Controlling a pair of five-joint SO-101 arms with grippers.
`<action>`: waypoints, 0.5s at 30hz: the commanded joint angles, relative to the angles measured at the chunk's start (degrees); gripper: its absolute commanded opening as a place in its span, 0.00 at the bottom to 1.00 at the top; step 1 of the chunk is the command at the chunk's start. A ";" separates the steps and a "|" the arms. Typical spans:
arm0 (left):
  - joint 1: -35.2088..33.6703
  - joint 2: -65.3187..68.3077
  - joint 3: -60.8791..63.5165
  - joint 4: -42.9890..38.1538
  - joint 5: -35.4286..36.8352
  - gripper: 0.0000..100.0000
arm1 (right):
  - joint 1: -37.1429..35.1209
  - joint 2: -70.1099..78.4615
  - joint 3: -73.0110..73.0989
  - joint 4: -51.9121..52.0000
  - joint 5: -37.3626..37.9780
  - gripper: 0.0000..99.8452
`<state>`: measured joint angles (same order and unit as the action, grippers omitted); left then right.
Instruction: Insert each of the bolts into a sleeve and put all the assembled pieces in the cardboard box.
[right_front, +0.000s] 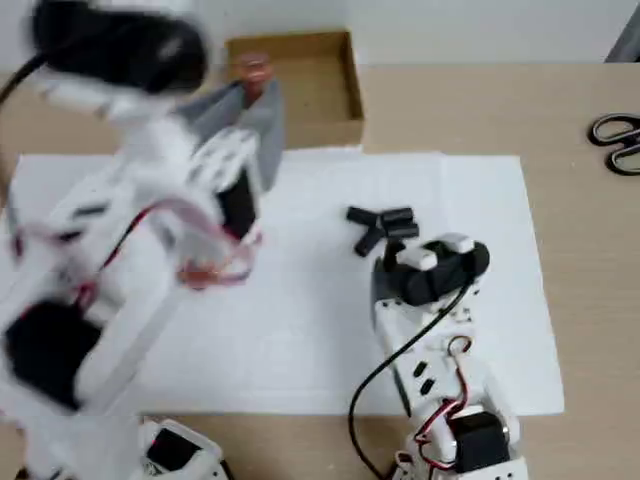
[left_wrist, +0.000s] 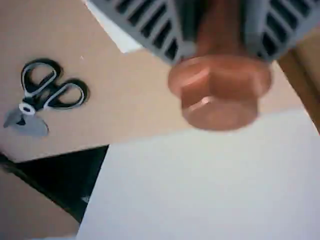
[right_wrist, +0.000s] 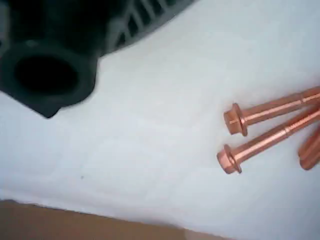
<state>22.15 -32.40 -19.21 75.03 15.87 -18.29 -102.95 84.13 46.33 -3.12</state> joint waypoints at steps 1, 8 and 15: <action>-0.09 -4.57 7.52 -1.93 -0.62 0.01 | -0.31 -0.92 -0.35 -2.07 0.26 0.00; -1.05 -12.40 35.65 -22.68 2.81 0.01 | -1.10 -1.01 -0.35 -2.15 0.26 0.00; -0.62 -19.08 60.09 -40.53 2.73 0.01 | -6.37 -1.01 -0.26 -0.84 0.26 0.00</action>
<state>21.36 -47.96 34.24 40.13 18.33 -23.65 -102.95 84.13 45.45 -3.12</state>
